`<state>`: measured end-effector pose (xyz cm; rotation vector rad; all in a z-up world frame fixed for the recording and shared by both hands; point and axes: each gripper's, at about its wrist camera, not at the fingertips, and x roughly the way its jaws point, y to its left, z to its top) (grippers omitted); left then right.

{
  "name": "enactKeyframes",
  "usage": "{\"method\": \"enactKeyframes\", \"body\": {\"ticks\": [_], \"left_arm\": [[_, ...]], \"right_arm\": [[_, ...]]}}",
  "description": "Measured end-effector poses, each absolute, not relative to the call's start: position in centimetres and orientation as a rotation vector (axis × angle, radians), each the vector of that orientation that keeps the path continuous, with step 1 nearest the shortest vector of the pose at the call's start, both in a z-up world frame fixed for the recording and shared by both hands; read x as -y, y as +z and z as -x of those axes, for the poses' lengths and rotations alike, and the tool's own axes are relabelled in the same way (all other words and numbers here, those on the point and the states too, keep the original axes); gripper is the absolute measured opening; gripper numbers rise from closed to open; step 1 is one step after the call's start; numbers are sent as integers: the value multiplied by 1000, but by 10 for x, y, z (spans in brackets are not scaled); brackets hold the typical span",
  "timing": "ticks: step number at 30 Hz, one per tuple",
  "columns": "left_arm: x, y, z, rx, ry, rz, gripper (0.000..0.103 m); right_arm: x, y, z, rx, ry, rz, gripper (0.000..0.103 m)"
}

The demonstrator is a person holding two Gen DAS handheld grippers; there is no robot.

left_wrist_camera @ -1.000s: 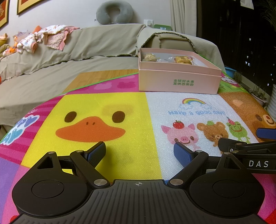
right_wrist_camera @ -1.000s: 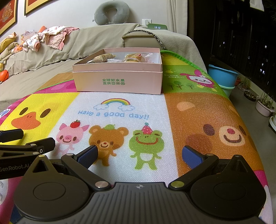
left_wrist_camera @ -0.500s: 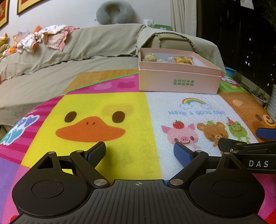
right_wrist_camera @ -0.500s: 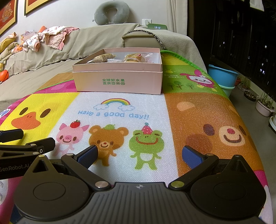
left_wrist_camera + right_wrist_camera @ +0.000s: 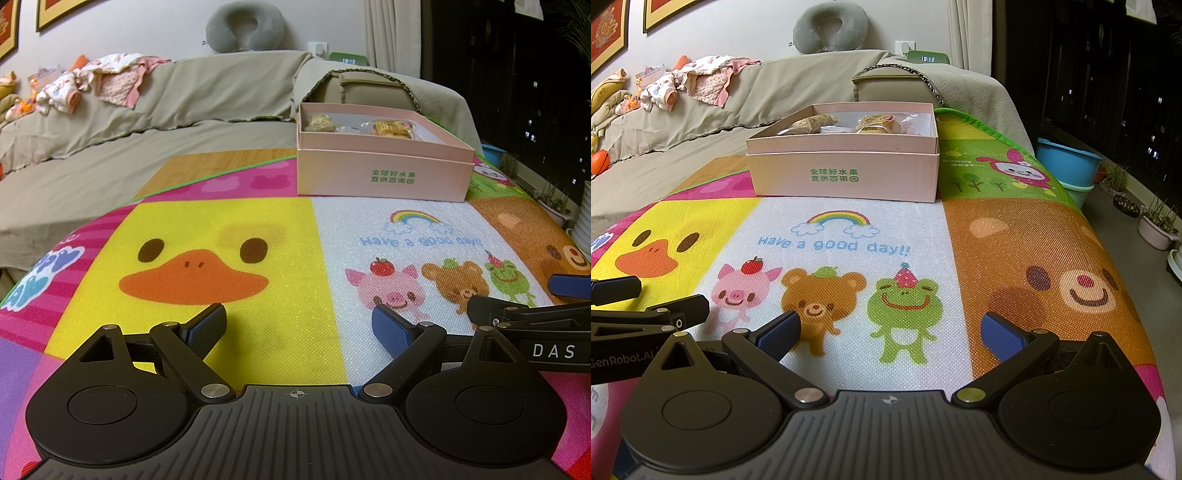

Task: Organize objects

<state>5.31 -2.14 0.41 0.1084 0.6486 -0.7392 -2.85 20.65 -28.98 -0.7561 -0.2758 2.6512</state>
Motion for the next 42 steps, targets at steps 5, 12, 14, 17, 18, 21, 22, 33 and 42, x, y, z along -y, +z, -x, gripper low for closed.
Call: {"method": "enactKeyframes", "body": {"ticks": [5, 12, 14, 17, 18, 21, 22, 33, 42], "left_arm": [[21, 4, -53, -649, -739, -108, 92], [21, 4, -53, -648, -739, -108, 92], [21, 4, -53, -648, -739, -108, 92], [21, 4, -53, -648, -739, -108, 92], [21, 4, -53, -648, -739, -108, 92], [22, 4, -53, -648, -738, -108, 92], [21, 4, -53, -648, -738, -108, 92], [23, 5, -50, -649, -736, -108, 92], [22, 4, -51, -656, -741, -81, 91]], "right_arm": [[-206, -290, 28, 276, 2651, 756, 103], [-207, -290, 29, 276, 2651, 756, 103], [-207, -290, 29, 276, 2651, 756, 103], [-207, -290, 29, 276, 2651, 756, 103], [-207, -290, 29, 276, 2651, 756, 103], [-207, -290, 29, 276, 2651, 756, 103], [-207, -290, 29, 276, 2651, 756, 103], [-207, -290, 29, 276, 2651, 756, 103], [-207, -290, 28, 275, 2651, 756, 103]]}}
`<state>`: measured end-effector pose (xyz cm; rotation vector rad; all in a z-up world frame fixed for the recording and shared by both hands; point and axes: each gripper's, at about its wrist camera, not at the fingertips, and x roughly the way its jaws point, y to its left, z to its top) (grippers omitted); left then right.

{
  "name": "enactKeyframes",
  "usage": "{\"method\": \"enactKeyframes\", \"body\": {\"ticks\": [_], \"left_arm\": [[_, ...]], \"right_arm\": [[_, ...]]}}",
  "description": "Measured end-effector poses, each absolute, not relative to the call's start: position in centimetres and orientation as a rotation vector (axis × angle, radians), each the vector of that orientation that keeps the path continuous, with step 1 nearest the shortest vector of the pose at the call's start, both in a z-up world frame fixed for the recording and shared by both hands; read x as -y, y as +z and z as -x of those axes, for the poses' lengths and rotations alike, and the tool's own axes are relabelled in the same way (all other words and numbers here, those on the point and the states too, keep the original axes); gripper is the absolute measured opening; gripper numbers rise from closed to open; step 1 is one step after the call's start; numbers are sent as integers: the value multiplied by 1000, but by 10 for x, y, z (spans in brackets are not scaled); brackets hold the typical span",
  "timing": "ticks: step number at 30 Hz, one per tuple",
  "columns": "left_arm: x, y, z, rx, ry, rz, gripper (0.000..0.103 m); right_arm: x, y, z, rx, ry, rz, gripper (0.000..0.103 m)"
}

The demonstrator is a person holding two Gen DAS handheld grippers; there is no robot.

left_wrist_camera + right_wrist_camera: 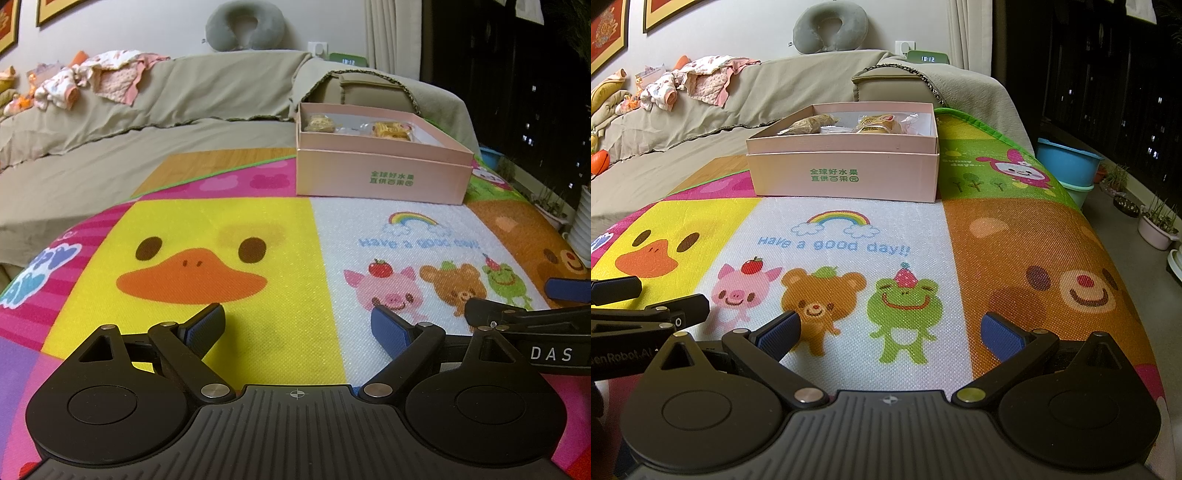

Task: Organize objects

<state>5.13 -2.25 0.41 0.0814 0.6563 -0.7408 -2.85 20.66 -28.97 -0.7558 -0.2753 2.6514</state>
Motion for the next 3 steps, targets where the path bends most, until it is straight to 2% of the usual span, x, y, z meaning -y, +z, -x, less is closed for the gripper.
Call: {"method": "enactKeyframes", "body": {"ticks": [3], "left_arm": [[22, 4, -51, -656, -737, -85, 91]], "right_arm": [[-207, -290, 29, 276, 2651, 756, 103]]}}
